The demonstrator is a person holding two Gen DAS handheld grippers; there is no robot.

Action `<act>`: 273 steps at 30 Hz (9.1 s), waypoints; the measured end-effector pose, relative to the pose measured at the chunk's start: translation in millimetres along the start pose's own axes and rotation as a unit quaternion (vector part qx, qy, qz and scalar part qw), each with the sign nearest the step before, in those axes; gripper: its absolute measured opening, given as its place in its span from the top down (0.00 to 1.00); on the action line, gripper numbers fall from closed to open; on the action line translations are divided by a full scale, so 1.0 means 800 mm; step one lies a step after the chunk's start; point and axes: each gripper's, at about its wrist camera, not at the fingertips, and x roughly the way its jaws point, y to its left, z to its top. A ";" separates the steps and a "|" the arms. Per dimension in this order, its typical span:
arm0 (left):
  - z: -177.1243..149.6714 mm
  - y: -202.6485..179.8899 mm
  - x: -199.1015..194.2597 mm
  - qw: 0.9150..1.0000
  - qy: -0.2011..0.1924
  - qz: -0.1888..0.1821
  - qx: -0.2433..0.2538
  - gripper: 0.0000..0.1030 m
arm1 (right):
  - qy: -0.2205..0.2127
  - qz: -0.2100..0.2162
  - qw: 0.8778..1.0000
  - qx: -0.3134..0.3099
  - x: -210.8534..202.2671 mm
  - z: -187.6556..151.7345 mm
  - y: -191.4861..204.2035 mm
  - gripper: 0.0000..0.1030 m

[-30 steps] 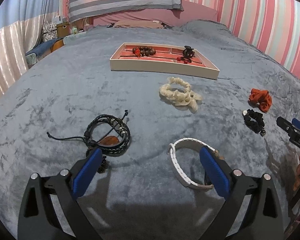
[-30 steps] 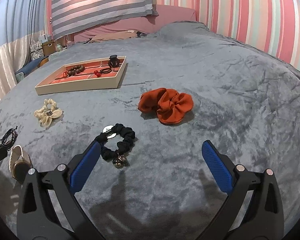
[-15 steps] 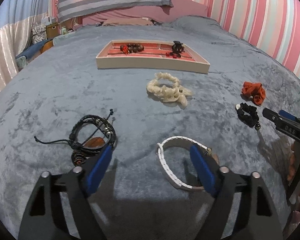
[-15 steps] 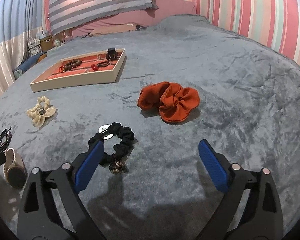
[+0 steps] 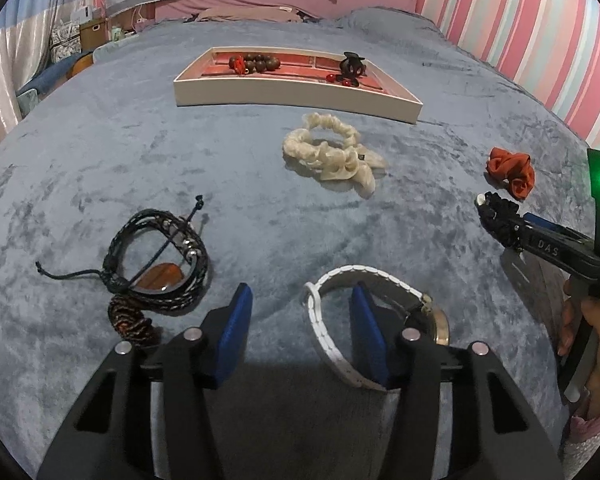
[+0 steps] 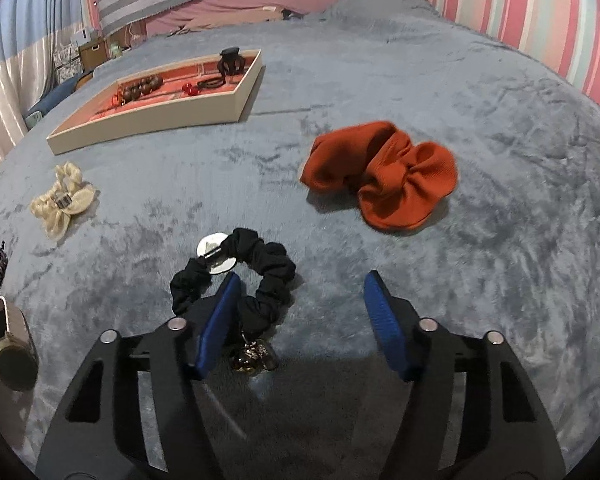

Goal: Organize jewelry
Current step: 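Close the right tool on the black scrunchie while the left tool closes on the watch strap, then carry the black scrunchie into the tray with the right tool while the left tool carries the watch, then open both tools and lift them away from the tray, then grasp the orange scrunchie with the right tool while the left tool grasps the braided leather bracelet, then carry the orange scrunchie into the tray with the right tool while the left tool carries the bracelet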

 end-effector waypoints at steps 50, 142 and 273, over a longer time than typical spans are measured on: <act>0.007 -0.023 -0.027 0.997 -0.064 -0.030 0.041 0.88 | -0.086 0.027 0.996 -0.006 -0.048 -0.012 0.015 0.88; 0.324 0.124 0.044 0.995 -0.081 0.063 0.002 0.12 | -0.091 0.081 0.990 -0.075 0.016 0.275 0.106 0.04; 0.326 0.143 0.143 0.998 -0.029 0.052 0.019 0.93 | -0.107 0.047 0.993 -0.014 0.066 0.279 0.109 0.90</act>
